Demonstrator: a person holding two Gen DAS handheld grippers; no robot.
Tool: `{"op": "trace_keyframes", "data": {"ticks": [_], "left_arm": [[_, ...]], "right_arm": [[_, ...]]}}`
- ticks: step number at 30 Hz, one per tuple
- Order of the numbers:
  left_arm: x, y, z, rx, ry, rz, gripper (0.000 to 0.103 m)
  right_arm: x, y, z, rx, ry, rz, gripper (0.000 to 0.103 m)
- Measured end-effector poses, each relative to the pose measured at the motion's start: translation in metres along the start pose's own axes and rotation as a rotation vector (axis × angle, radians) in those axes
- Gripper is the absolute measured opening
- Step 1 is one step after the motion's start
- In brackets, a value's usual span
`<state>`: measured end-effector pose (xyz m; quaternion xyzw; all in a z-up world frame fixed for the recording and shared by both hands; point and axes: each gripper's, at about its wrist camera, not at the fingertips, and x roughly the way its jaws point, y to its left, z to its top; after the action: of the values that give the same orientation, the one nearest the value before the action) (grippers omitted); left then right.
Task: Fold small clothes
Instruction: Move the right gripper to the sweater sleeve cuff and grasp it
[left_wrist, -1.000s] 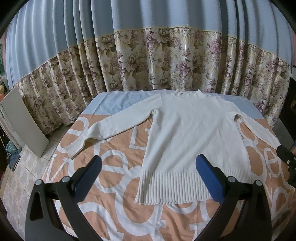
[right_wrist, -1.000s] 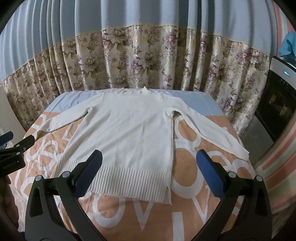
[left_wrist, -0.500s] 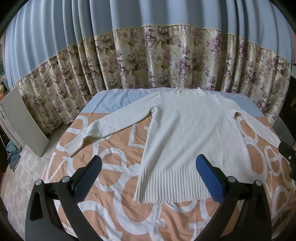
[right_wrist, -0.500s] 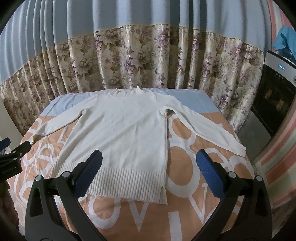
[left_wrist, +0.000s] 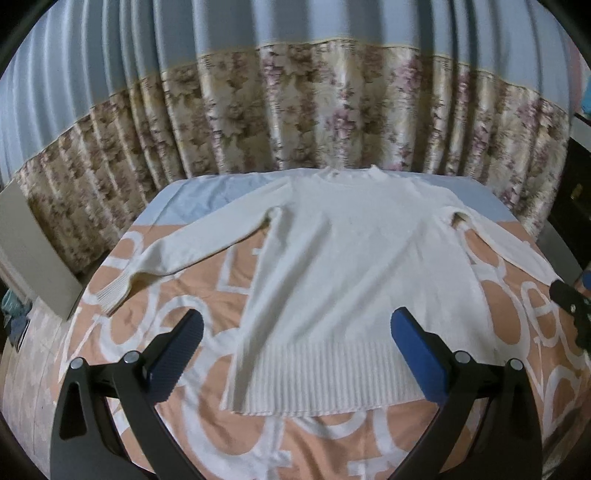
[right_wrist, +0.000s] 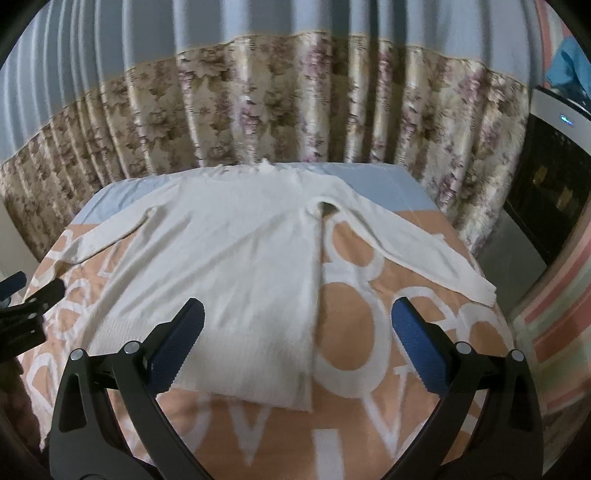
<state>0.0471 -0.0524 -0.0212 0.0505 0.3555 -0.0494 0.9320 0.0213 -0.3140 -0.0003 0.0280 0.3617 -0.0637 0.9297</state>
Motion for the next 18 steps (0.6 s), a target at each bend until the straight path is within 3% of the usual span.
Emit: {"op": "trace_keyframes", "data": {"ticks": [13,18], "left_arm": [[0.032,-0.03,-0.006,0.026,0.005,0.002,0.102],[0.058,-0.036,-0.007,0.025,0.025,0.007,0.102]], "right_arm": [[0.041,-0.151,-0.013,0.106,-0.034,-0.192,0.1],[0.064,-0.196,-0.02,0.118,-0.021,-0.225,0.1]]}}
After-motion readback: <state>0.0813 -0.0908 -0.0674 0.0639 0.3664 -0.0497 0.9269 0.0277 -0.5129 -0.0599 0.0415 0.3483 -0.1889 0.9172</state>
